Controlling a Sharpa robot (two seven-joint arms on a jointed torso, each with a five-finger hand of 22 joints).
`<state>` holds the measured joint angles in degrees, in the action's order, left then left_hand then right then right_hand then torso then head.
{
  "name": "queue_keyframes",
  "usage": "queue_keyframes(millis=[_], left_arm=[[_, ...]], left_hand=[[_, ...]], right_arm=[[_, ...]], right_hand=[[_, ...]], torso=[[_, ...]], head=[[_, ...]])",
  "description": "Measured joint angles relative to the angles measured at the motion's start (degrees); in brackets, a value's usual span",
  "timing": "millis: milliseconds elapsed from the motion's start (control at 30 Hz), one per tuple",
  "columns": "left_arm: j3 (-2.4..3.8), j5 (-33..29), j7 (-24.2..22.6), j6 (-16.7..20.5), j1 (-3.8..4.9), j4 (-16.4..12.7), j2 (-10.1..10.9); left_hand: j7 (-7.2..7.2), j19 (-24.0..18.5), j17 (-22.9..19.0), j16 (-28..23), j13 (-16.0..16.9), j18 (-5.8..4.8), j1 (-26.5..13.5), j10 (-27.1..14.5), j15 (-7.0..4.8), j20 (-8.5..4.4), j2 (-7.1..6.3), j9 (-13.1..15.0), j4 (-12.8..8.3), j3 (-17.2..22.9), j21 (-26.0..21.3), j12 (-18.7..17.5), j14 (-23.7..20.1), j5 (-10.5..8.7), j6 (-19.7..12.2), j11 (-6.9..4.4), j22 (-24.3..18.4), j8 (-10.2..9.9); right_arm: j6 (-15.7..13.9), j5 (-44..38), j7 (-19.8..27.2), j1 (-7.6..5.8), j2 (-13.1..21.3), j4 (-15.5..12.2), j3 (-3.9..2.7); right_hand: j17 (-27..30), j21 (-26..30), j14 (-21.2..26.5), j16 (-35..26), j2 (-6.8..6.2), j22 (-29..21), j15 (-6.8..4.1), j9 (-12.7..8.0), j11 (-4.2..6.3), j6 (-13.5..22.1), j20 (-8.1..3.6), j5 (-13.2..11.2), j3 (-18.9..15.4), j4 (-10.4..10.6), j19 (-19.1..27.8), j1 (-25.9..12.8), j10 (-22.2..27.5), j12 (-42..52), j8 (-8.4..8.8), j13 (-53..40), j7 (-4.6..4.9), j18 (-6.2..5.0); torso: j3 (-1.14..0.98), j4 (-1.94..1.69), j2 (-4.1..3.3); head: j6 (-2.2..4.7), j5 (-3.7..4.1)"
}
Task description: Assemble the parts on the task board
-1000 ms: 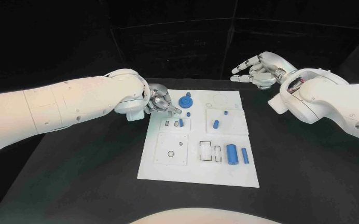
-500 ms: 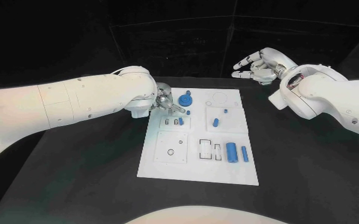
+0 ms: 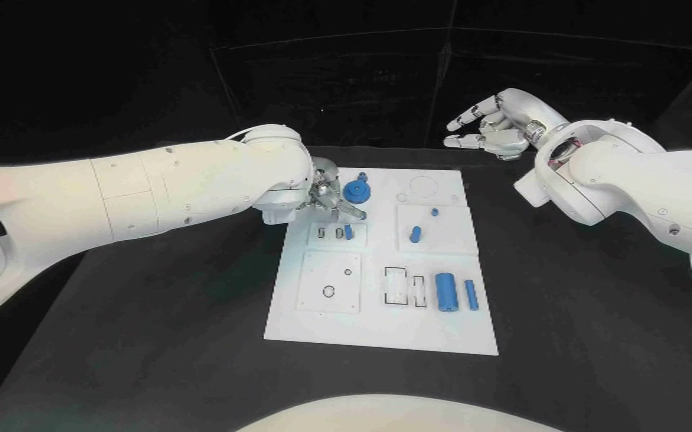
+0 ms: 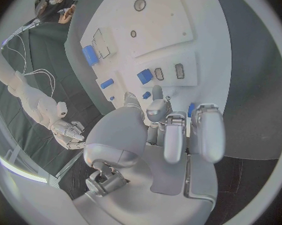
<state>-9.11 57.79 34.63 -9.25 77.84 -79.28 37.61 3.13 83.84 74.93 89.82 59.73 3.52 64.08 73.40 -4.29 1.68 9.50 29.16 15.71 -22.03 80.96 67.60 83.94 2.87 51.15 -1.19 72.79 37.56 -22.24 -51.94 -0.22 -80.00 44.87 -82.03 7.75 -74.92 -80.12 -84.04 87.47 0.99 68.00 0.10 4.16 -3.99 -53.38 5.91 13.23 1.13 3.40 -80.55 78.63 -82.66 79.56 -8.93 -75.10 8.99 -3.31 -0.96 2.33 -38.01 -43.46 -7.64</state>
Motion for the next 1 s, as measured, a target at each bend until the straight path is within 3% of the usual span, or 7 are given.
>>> queue_keyframes(millis=[133,233,267,333,467,633,1000], left_arm=[[-0.03,0.38,0.14,-0.64,0.04,0.36,-0.35],[-0.05,0.68,0.27,-1.17,0.07,0.70,-0.56],[-0.05,0.78,0.30,-1.34,0.07,0.77,-0.64],[-0.06,0.93,0.35,-1.65,0.08,0.92,-0.83],[-0.11,1.18,0.45,-2.33,0.08,1.12,-1.38],[-0.24,1.38,0.52,-3.15,0.09,1.65,-2.20],[-1.13,1.45,0.66,-4.33,0.11,2.74,-3.35]], left_hand=[[-0.06,0.00,0.00,0.00,-0.37,0.00,0.02,-0.42,0.00,0.00,-0.03,0.14,-0.11,0.11,-0.30,-0.16,0.00,0.00,-0.30,0.17,-0.37,0.00],[0.02,0.00,-0.01,0.00,-0.37,0.00,0.49,-0.42,0.00,0.00,-0.05,0.21,-0.15,0.16,-0.30,-0.16,0.00,0.00,-0.38,0.17,-0.37,0.22],[0.02,0.00,0.00,0.00,-0.37,-0.01,0.49,-0.42,0.00,0.01,-0.05,0.21,-0.16,0.15,-0.30,-0.16,0.00,0.00,-0.38,0.17,-0.37,0.22],[0.02,-0.01,-0.01,0.00,-0.43,0.00,0.49,-0.42,0.00,0.01,-0.05,0.20,-0.16,0.15,-0.30,-0.16,0.00,0.00,-0.38,0.17,-0.41,0.22],[0.02,-0.01,-0.01,0.00,-0.46,0.00,0.49,-0.42,0.00,0.02,-0.05,0.23,-0.15,0.15,-0.30,-0.16,0.00,0.00,-0.38,0.17,-0.44,0.22],[0.02,-0.01,-0.01,0.00,-0.45,0.00,0.76,-0.42,0.01,0.02,0.22,0.34,-0.31,0.31,-0.30,-0.16,0.00,0.00,-0.38,0.17,-0.44,0.21],[-0.18,-0.02,-0.01,0.00,-0.45,0.00,1.02,-0.42,0.01,0.02,0.48,0.46,-0.55,0.55,-0.30,-0.16,0.00,0.00,-0.58,0.17,-0.44,0.21]], right_arm=[[0.01,-0.67,-0.08,0.00,-0.23,0.15,0.00],[-0.02,-1.05,-0.16,0.00,-0.38,0.36,0.00],[-0.04,-1.14,-0.18,0.00,-0.45,0.42,0.00],[-0.10,-1.23,-0.18,0.00,-0.62,0.57,0.00],[-0.23,-1.26,-0.12,0.00,-1.03,0.89,0.01],[-0.40,-1.21,0.03,0.00,-1.40,1.14,0.01],[-0.74,-1.10,0.28,0.00,-1.62,1.24,0.01]], right_hand=[[0.00,2.27,0.00,-2.33,0.00,-3.93,0.00,-0.13,-0.21,0.79,-0.01,0.00,-0.16,0.16,2.14,0.00,2.39,-2.84,0.00,-0.20,0.06,-1.18],[1.27,13.42,0.87,-14.32,-0.04,-21.39,-0.45,-0.18,0.04,2.07,-0.26,-0.01,-0.11,0.21,10.43,0.77,12.54,-18.72,0.00,10.18,0.21,-4.62],[5.31,19.51,3.02,-21.15,0.04,-29.83,-0.49,-0.19,-0.03,2.24,-0.25,-0.01,0.20,0.52,14.31,1.36,17.11,-26.42,-0.20,16.31,0.23,-5.90],[15.27,28.35,7.67,-36.00,-0.23,-39.39,-0.36,-0.19,-0.33,2.38,-0.09,0.21,0.82,1.14,17.96,2.07,22.24,-36.93,-0.38,25.17,0.36,-6.97],[25.50,36.47,10.76,-52.75,-0.83,-45.44,0.09,-0.19,-0.51,2.80,0.21,0.24,1.59,2.44,17.09,3.11,23.83,-42.66,-0.88,31.79,0.78,-6.95],[26.61,39.85,9.90,-56.30,-1.42,-47.83,0.10,-0.18,-0.51,2.86,0.33,0.24,1.87,2.89,15.21,3.69,23.83,-43.18,-1.01,34.00,0.83,-6.95],[26.60,41.32,9.49,-57.41,-1.73,-49.01,0.09,-0.18,-0.51,3.26,0.13,0.24,2.06,3.35,14.18,4.00,23.82,-43.18,-1.21,34.99,0.84,-6.96]], torso=[[-0.01,0.00,0.01],[-0.01,0.00,0.01],[-0.01,0.00,0.02],[-0.01,0.00,0.02],[-0.02,0.00,0.02],[-0.02,-0.03,0.02],[-0.03,-0.03,0.04]], head=[[-0.15,-0.04],[-0.20,-0.04],[-0.20,-0.01],[-0.27,0.03],[-0.34,0.05],[-0.55,0.08],[-0.87,-0.01]])
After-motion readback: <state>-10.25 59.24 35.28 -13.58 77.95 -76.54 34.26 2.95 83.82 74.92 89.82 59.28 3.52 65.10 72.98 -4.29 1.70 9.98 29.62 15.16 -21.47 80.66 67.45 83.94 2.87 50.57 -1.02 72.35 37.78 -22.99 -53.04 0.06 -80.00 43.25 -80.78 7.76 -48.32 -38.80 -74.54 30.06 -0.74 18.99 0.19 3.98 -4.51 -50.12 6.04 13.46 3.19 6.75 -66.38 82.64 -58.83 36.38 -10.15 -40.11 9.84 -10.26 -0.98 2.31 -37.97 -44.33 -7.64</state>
